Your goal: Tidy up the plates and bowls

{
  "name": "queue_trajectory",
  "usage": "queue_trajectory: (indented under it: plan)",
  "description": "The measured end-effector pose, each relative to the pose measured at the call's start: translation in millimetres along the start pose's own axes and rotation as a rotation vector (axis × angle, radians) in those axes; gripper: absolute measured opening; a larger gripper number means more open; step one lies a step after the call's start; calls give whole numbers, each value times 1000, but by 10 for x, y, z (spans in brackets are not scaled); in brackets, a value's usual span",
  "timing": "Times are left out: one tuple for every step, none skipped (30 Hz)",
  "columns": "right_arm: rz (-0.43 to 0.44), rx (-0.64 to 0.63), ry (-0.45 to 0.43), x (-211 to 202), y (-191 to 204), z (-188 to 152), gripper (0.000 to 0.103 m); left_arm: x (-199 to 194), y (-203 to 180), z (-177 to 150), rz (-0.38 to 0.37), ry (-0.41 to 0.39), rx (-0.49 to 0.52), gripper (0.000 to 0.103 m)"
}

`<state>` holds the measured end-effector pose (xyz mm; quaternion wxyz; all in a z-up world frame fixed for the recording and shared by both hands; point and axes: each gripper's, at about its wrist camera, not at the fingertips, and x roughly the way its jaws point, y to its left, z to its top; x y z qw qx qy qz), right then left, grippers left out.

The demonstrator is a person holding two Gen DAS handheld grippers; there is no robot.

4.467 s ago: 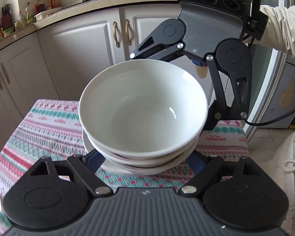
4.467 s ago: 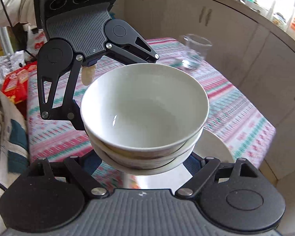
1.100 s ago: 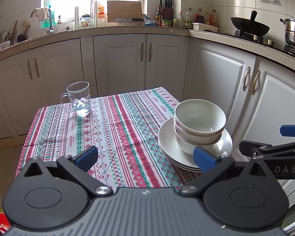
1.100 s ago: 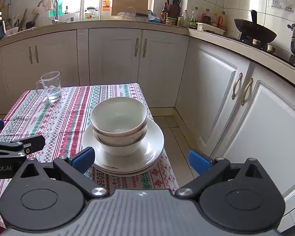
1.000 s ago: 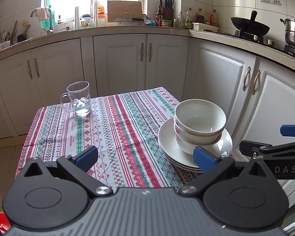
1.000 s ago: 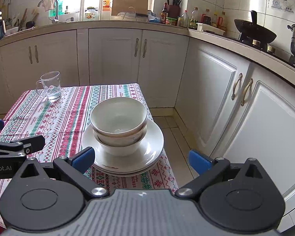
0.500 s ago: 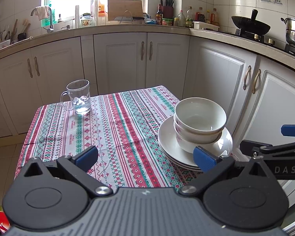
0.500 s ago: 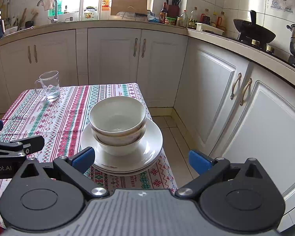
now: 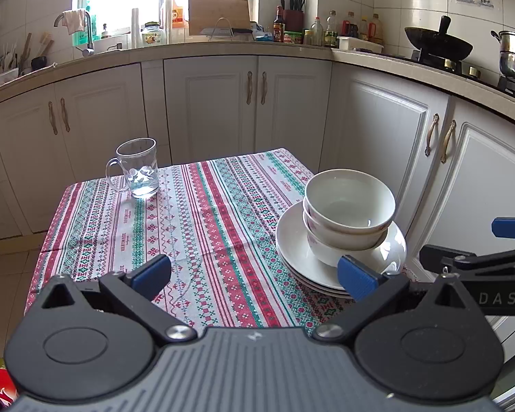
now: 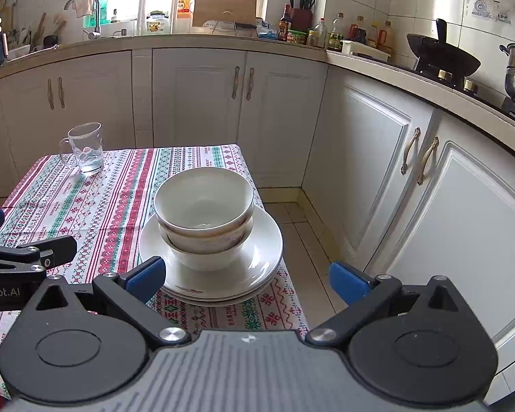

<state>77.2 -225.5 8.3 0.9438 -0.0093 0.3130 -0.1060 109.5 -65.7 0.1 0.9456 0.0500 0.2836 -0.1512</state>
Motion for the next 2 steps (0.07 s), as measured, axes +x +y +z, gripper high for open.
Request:
queue_trajectory:
  plan:
    - [-1,0,0,-2,1,-1,103,0,-1,0,0,1,-1,102]
    - [-1,0,0,-2,-2,-2,103,3,-1,-1,0,3,-1,102]
